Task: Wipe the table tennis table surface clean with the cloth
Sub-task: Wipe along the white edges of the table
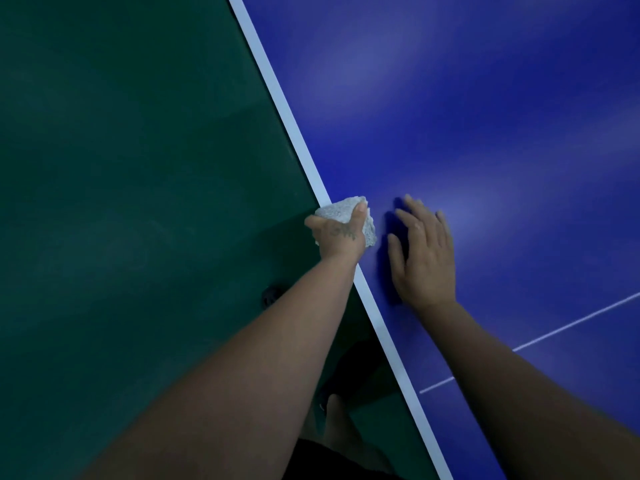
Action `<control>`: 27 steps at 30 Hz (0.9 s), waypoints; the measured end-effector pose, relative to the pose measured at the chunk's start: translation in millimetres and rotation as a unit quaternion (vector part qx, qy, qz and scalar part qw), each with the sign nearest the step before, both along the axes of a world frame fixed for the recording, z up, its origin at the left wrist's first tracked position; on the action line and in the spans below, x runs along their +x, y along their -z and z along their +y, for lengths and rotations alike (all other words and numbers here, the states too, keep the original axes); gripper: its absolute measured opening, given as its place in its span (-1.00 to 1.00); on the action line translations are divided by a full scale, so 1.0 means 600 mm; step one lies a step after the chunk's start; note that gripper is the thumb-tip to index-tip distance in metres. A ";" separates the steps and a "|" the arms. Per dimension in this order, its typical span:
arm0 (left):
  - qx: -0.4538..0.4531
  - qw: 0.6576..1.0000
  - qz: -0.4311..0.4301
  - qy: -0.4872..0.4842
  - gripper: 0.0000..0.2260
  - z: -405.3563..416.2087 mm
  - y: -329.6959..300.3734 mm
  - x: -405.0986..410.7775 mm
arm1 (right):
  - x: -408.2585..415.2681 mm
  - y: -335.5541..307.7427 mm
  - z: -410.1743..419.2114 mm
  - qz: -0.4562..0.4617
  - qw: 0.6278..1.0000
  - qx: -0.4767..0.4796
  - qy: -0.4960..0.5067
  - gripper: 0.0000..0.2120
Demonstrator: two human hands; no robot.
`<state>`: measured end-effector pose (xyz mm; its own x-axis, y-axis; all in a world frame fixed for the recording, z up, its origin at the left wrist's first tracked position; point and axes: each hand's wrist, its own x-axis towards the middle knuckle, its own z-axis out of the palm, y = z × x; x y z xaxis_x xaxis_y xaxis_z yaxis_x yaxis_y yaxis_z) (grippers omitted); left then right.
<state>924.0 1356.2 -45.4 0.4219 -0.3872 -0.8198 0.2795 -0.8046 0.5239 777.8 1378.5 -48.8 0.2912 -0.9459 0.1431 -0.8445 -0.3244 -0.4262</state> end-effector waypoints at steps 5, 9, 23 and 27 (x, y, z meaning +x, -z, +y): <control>-0.003 0.999 0.001 -0.036 -0.34 -0.083 0.015 0.056 | 0.116 0.016 -0.152 -0.020 1.000 -0.003 -0.009 -0.64; -0.011 0.999 -0.007 -0.047 -0.30 -0.158 0.019 0.110 | 0.193 0.035 -0.263 -0.014 1.000 -0.009 0.024 -0.60; 0.013 0.999 0.004 -0.031 -0.26 -0.371 0.007 0.277 | 0.260 0.032 -0.328 0.038 0.998 -0.004 0.042 -0.53; 0.010 1.000 0.003 -0.026 -0.25 -0.418 0.005 0.317 | 0.263 0.034 -0.329 0.052 0.998 0.003 0.041 -0.52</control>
<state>1114.3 1105.5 -48.7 0.4368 -0.3481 -0.8295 0.3238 -0.7995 0.5060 935.5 1180.9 -69.1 0.2267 -0.9677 0.1107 -0.9076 -0.2511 -0.3364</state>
